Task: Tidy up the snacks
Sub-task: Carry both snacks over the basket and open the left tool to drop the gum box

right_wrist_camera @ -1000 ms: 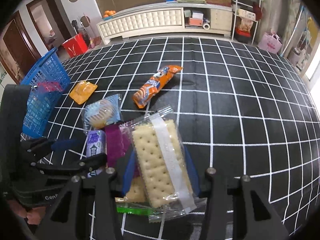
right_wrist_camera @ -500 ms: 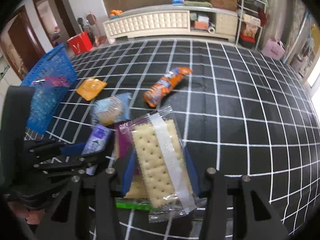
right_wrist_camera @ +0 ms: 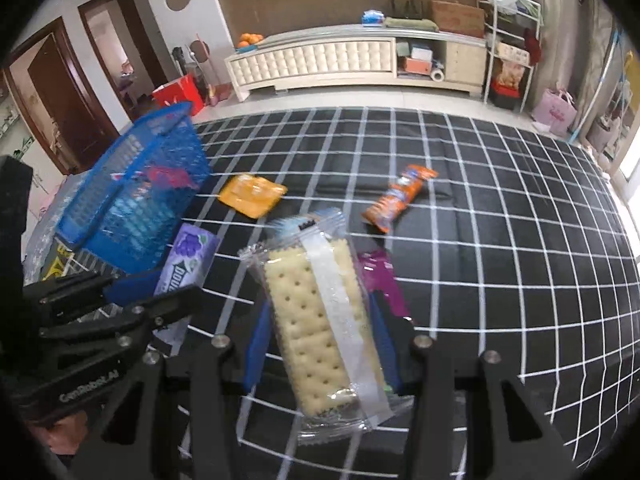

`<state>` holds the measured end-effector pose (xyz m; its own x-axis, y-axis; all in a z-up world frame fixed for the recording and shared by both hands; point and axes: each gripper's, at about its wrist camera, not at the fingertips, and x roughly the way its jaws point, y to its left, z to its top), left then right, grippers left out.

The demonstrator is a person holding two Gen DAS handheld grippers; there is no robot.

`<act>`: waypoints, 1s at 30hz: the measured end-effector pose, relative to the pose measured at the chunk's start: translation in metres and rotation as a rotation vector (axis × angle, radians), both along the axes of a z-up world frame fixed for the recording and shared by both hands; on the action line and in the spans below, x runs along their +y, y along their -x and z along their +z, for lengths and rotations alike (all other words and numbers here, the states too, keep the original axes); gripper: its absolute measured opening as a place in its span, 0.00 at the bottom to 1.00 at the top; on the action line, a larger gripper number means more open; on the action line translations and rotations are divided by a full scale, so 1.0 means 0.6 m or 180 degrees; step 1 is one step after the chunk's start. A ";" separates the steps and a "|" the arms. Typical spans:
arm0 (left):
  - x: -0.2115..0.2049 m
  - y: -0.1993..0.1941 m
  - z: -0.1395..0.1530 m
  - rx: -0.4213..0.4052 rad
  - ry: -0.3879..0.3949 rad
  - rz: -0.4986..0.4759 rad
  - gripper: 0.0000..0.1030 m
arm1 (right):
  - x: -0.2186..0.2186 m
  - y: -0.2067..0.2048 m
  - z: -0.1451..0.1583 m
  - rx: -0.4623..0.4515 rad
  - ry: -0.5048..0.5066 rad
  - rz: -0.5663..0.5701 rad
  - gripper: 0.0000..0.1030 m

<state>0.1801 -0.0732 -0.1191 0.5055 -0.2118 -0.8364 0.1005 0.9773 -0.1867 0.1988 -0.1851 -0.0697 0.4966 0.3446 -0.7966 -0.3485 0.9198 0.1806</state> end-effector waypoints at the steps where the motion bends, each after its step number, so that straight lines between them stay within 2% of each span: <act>1: 0.012 0.008 0.013 -0.0046 -0.0001 0.0005 0.28 | 0.011 0.003 0.008 -0.0016 -0.0022 0.0018 0.50; 6: 0.080 0.029 0.062 -0.0211 0.0000 0.0095 0.28 | 0.075 0.016 0.050 -0.0172 -0.0059 0.0113 0.50; 17: 0.257 0.030 0.104 -0.0365 -0.0089 0.0454 0.28 | 0.237 0.016 0.089 -0.0297 -0.0163 0.0404 0.50; 23: 0.337 0.012 0.084 -0.0307 -0.0029 0.0670 0.28 | 0.294 0.010 0.083 -0.0273 -0.0133 0.0511 0.50; 30: 0.391 -0.008 0.054 -0.0188 0.0065 0.0796 0.28 | 0.327 -0.001 0.070 -0.0211 -0.0043 0.0567 0.50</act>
